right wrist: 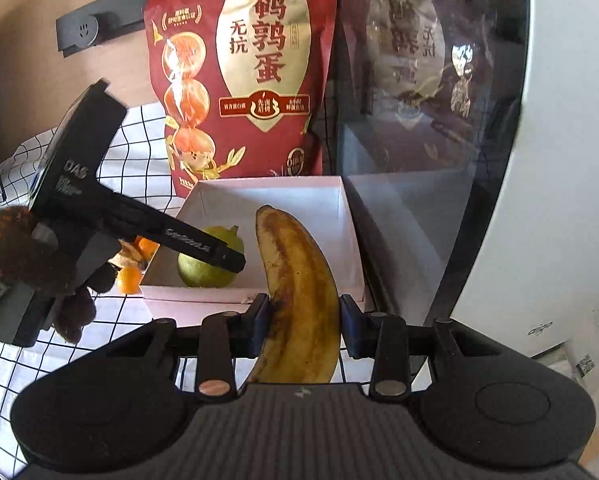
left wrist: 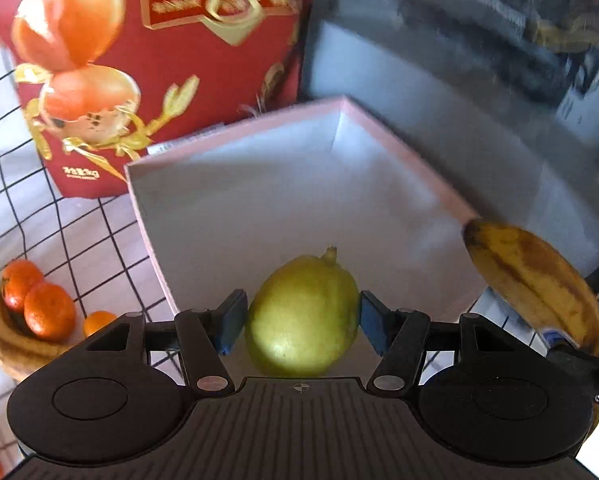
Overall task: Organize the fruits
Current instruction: 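Lower the pear into the pink box with the left tool while the right tool carries the banana in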
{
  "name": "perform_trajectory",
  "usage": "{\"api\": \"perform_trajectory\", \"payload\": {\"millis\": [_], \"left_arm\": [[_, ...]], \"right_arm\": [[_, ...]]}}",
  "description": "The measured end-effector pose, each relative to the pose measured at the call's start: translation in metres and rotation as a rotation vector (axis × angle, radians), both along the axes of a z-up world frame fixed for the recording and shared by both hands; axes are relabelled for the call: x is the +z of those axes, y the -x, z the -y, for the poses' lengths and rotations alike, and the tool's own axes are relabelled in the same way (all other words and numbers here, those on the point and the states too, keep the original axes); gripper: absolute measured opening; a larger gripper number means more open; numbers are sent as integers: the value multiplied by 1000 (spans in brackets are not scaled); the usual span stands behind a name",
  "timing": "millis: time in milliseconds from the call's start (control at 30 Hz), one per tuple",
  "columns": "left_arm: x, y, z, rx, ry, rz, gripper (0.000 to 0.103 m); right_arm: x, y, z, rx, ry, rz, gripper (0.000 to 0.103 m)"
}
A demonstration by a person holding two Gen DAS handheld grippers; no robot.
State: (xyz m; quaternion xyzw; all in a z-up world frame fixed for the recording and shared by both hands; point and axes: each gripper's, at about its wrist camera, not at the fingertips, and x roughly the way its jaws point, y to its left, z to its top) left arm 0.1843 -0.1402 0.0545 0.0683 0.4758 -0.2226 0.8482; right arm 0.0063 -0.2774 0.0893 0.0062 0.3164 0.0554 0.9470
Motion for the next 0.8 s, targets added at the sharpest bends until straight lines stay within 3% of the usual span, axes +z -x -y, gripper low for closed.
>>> {"api": "perform_trajectory", "payload": {"millis": [100, 167, 567, 667, 800], "left_arm": [[1, 0, 7, -50, -88, -52, 65], [3, 3, 4, -66, -99, -68, 65], [7, 18, -18, -109, -74, -33, 65], [8, 24, -23, -122, -62, -16, 65], [9, 35, -33, -126, -24, 17, 64]], "right_arm": [[-2, -7, -3, 6, 3, -15, 36], [-2, -10, -5, 13, 3, -17, 36], [16, -42, -13, 80, -4, 19, 36], [29, -70, -21, 122, 35, 36, 36], [25, -124, -38, 205, 86, -27, 37]]}}
